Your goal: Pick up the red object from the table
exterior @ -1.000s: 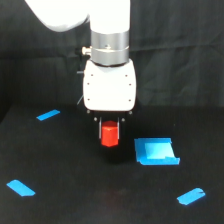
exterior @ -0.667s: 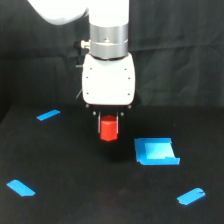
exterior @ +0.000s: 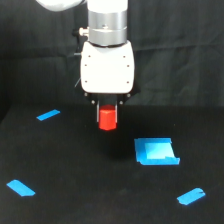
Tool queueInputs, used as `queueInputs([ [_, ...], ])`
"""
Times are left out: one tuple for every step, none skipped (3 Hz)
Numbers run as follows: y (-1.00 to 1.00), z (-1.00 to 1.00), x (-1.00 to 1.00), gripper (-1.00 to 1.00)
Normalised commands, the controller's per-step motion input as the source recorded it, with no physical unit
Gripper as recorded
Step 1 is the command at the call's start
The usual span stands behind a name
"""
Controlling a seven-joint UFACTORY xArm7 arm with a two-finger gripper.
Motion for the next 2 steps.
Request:
queueInputs([
  [-0.04,0.7,-0.03,-0.98],
  [-0.02,0.58,-0.02,-0.98],
])
